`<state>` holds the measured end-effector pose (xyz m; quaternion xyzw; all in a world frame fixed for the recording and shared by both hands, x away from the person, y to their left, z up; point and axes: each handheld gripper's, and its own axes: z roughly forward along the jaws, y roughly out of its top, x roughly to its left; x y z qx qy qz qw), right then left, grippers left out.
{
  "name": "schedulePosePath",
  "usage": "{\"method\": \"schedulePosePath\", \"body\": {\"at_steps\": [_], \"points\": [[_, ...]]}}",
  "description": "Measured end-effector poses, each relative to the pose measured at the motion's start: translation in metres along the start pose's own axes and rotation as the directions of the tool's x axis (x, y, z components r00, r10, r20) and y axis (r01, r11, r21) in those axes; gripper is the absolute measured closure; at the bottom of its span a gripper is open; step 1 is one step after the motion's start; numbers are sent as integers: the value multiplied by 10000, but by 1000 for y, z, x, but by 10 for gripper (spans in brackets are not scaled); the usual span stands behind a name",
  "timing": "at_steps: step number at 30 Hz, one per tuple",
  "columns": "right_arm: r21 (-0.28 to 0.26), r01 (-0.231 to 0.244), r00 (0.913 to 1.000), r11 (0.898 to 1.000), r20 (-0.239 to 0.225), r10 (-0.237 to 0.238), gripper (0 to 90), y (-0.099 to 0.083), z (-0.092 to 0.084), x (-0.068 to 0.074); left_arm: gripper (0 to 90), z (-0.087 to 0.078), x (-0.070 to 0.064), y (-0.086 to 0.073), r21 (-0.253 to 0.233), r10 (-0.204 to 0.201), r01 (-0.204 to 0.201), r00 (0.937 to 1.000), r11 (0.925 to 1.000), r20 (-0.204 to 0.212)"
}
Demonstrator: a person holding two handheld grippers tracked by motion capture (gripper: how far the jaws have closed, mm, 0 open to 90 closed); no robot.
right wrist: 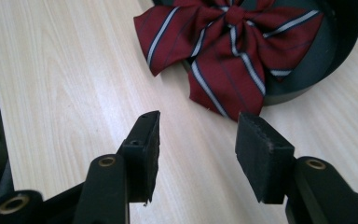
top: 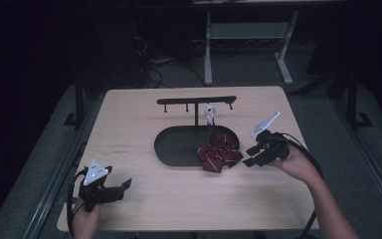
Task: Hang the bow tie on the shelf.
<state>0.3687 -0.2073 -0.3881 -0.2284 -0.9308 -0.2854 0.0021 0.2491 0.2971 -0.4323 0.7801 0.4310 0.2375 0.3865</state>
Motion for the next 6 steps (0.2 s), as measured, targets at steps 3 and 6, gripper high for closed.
{"method": "schedulePosePath", "body": {"at_steps": [3, 6], "points": [[-12, -12, 10000, 10000, 5, 12, 490, -8, 3, 4, 161, 0, 0, 0, -10, -26, 26, 10000, 10000, -4], [-38, -80, 10000, 10000, -27, 80, 483, -18, 6, 9, 161, 1, 0, 0, -11, 7, -7, 10000, 10000, 17]]}}
